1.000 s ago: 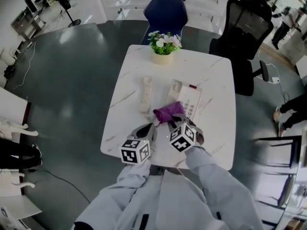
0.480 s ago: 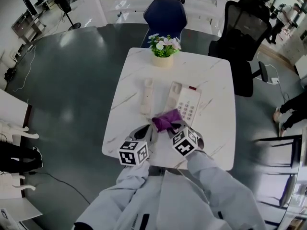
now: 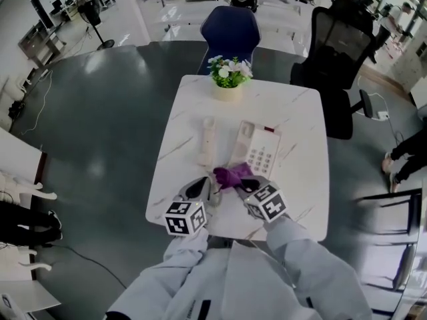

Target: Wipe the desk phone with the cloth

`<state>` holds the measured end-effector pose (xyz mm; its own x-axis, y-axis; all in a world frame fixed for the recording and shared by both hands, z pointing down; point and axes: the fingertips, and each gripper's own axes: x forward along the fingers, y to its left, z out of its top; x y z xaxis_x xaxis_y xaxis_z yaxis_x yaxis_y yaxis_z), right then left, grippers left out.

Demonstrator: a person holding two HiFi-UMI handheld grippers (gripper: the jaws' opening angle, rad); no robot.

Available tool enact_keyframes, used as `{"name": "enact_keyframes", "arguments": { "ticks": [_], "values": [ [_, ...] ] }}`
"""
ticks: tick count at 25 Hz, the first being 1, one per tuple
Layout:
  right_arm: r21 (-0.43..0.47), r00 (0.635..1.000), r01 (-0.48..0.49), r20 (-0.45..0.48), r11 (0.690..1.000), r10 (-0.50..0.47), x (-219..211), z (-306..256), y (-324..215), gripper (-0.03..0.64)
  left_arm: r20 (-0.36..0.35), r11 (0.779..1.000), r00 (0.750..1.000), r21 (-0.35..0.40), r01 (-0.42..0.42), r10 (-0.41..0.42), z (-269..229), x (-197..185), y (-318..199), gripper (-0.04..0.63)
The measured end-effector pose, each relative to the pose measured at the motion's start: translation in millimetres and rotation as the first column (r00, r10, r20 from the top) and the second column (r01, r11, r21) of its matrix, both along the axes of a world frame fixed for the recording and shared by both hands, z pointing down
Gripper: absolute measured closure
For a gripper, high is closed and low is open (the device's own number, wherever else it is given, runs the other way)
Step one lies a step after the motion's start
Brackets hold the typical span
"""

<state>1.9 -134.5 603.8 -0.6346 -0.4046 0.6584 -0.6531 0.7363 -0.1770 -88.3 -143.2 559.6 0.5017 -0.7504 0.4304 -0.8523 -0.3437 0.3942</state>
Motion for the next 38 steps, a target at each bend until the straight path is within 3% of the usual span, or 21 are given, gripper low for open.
{"name": "enact_keyframes", "arguments": {
  "ticks": [5, 17, 29, 34, 38],
  "values": [
    [0.001, 0.982, -0.079, 0.17, 0.997, 0.078, 6, -31, -7, 0.577, 0.007, 0.999, 1.0, 0.045, -0.002, 0.002, -15, -1, -6, 0.597],
    [0.06, 0.909, -0.251, 0.357, 0.966, 0.214, 38, -83, -26, 0.578, 0.012, 0.987, 0.999, 0.157, -0.039, 0.038, -55, 6, -20, 0.597],
    [0.081, 0.824, -0.411, 0.46, 0.908, 0.332, 87, -110, -64, 0.577, 0.015, 0.973, 0.994, 0.202, -0.111, 0.11, -72, 40, -44, 0.597],
    [0.121, 0.814, -0.471, 0.441, 0.874, 0.378, 109, -113, -90, 0.577, 0.005, 0.972, 0.99, 0.192, -0.138, 0.14, -67, 58, -58, 0.597],
    [0.178, 0.829, -0.496, 0.389, 0.85, 0.402, 126, -112, -113, 0.577, -0.003, 0.973, 0.988, 0.172, -0.152, 0.154, -59, 71, -69, 0.597]
  ]
}}
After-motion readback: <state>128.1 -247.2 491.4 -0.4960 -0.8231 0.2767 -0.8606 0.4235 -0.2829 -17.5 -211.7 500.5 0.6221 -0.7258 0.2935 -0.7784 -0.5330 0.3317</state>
